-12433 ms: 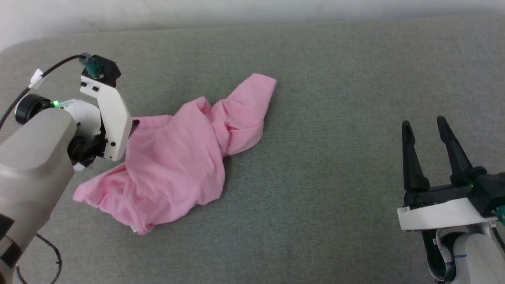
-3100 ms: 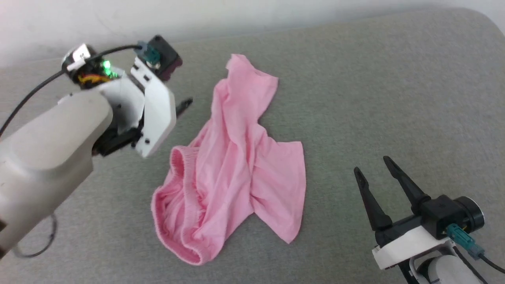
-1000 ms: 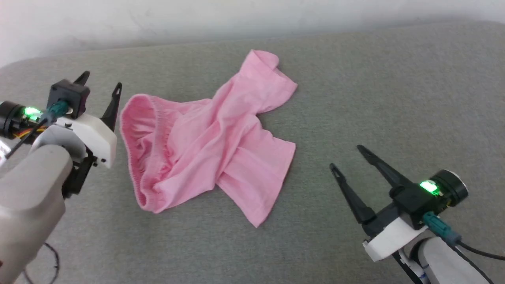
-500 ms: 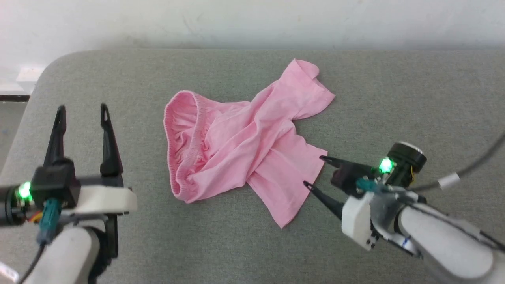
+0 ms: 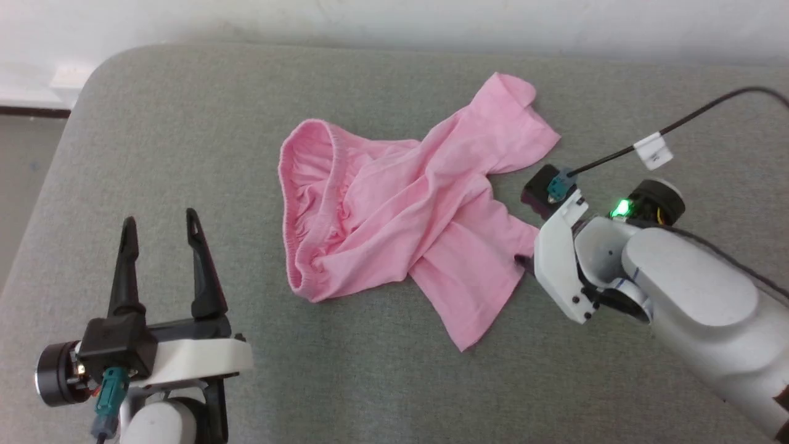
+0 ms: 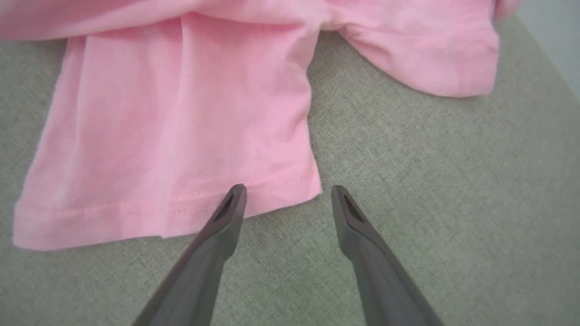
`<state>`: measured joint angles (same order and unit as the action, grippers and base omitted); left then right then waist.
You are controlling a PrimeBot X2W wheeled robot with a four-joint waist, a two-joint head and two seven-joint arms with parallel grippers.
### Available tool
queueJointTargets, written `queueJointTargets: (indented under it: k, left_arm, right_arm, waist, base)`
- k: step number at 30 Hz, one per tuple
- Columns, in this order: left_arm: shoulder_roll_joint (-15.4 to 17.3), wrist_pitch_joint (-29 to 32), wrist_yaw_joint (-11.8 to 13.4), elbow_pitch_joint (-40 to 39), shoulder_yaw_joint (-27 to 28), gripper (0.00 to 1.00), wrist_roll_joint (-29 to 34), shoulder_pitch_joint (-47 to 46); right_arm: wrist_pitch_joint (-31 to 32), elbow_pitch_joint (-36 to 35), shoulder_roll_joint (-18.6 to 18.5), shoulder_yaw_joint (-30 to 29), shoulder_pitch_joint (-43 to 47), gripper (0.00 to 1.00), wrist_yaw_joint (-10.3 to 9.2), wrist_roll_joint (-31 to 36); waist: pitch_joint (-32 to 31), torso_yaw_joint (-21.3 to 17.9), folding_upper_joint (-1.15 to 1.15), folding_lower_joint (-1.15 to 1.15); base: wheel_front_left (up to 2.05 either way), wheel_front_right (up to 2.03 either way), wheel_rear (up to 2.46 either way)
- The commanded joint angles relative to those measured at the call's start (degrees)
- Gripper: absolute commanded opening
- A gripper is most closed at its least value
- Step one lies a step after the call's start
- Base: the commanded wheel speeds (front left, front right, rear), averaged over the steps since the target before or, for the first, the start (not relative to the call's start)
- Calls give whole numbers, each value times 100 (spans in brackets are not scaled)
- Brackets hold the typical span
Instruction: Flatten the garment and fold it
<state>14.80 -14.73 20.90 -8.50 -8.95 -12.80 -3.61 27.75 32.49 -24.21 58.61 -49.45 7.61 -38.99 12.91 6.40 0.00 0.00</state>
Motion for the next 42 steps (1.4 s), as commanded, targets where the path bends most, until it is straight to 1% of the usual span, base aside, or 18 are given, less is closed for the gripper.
queueJointTargets:
  k: [1, 4, 7, 8, 9, 10, 13, 16, 19, 22, 26, 29, 32, 35, 36, 37, 39, 42]
  left_arm:
    - [-76, -27, -77, 21, 59, 100, 76, -37]
    - [-307, -27, -327, 101, 204, 100, 239, -119]
    - [-483, -27, -527, 164, 359, 100, 393, -140]
    - [-523, -27, -585, 185, 410, 100, 439, -128]
    - [-551, -27, -644, 214, 475, 100, 475, -120]
    - [-581, -27, -699, 234, 535, 100, 510, -116]
    - [-665, -27, -838, 274, 691, 100, 611, -85]
    - [-734, -27, -975, 310, 793, 100, 699, -58]
    - [-788, -27, -1057, 317, 889, 100, 781, 15]
    - [-835, -27, -1107, 268, 963, 100, 858, 125]
    - [-869, -27, -1202, 231, 1021, 100, 931, 216]
    - [-910, -27, -1249, 208, 1003, 100, 984, 227]
    - [-939, -27, -1308, 215, 987, 100, 1013, 195]
    - [-966, -27, -1338, 225, 979, 100, 1046, 172]
    - [-971, -27, -1353, 241, 981, 100, 1052, 164]
    - [-970, -27, -1371, 264, 985, 100, 1063, 156]
    - [-945, -27, -1402, 282, 970, 100, 1130, 159]
    - [-903, -27, -1433, 296, 941, 100, 1201, 147]
  right_arm:
    - [17, 122, 70, 70, -39, 100, -12, -58]
    - [-6, 479, 192, 364, 87, 100, -12, -220]
    - [-132, 614, 232, 655, 193, 100, -12, -407]
    - [-230, 630, 222, 721, 181, 45, -12, -452]
    - [-378, 629, 208, 774, 145, 11, -12, -476]
    - [-560, 627, 182, 810, 94, 0, -12, -495]
    - [-1116, 605, 85, 895, -80, 0, -12, -526]
    - [-1708, 425, -127, 911, -181, 0, -12, -589]
    - [-2123, 116, -526, 906, -156, 0, -12, -682]
    - [-2319, -215, -1081, 805, -61, 0, -12, -781]
    - [-2169, -607, -1864, 573, 184, 0, -12, -1087]
    - [-1882, -702, -2335, 415, 445, 0, -12, -1362]
    - [-1565, -642, -2501, 490, 769, 0, -12, -1358]
    - [-1473, -490, -2367, 493, 1094, 2, -12, -1466]
    - [-1542, -418, -2315, 427, 1142, 57, -12, -1477]
    - [-1633, -348, -2270, 346, 1152, 100, -12, -1450]
    - [-1780, -288, -2215, 178, 1104, 100, -12, -1387]
    - [-1887, -443, -2309, -78, 903, 100, -12, -1246]
  waist:
    - [162, 157, 0, 0]
    - [231, 243, 0, 0]
    - [238, 227, 0, 0]
    - [227, 195, 0, 0]
    - [212, 153, 0, 0]
    - [195, 112, 0, 0]
    - [95, -28, 0, 0]
    - [-35, -127, 0, 0]
    - [-170, -223, 0, 0]
    - [-263, -299, 0, 0]
    - [-302, -352, 0, 0]
    - [-273, -345, 0, 0]
    - [-233, -322, 0, 0]
    - [-206, -300, 0, 0]
    - [-205, -289, 0, 0]
    - [-207, -283, 0, 0]
    - [-229, -283, 0, 0]
    - [-276, -263, 0, 0]
  base:
    - [0, 0, 0]
    - [0, 0, 0]
    - [0, 0, 0]
    - [0, 0, 0]
    - [0, 0, 0]
    - [0, 0, 0]
    - [0, 0, 0]
    - [0, 0, 0]
    - [0, 0, 0]
    - [0, 0, 0]
    - [0, 0, 0]
    - [0, 0, 0]
    - [0, 0, 0]
    - [0, 0, 0]
    - [0, 0, 0]
    - [0, 0, 0]
    - [0, 0, 0]
    - [0, 0, 0]
